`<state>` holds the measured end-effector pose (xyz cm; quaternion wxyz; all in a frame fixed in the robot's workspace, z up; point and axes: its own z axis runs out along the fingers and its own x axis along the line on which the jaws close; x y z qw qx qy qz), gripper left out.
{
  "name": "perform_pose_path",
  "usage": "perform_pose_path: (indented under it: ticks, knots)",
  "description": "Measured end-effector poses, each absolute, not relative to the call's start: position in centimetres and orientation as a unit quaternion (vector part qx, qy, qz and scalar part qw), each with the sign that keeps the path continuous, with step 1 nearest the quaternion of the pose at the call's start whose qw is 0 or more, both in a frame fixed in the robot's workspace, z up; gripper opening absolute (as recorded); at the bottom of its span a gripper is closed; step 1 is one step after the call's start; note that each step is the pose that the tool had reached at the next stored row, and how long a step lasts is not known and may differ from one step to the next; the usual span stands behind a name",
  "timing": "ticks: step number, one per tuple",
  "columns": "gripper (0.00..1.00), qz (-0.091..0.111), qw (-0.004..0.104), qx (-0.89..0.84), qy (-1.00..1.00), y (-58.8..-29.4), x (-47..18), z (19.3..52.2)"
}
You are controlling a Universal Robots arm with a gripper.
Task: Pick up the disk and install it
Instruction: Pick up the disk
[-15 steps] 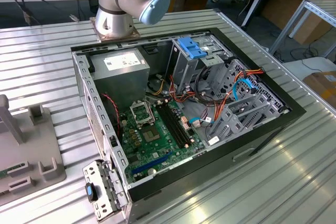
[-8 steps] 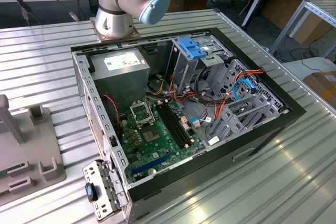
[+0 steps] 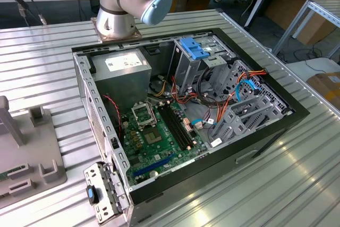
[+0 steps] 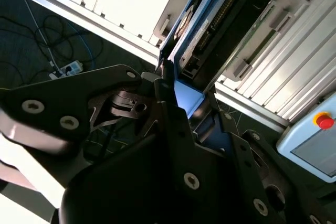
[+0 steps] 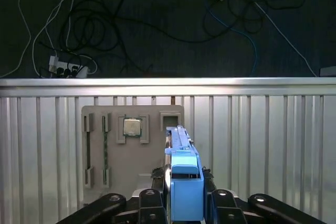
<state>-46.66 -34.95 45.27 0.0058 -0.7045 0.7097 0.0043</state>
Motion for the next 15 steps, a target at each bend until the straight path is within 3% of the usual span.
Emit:
perform_pose_path:
  ticks: [3, 5, 15]
  knots:
    - [0.37, 0.004, 0.006, -0.704, 0.710, -34.9, -46.7, 45.9]
    - [0.37, 0.005, 0.006, -0.704, 0.710, -34.9, -46.7, 48.8]
    - [0.37, 0.005, 0.006, -0.704, 0.710, -34.9, -46.7, 49.8]
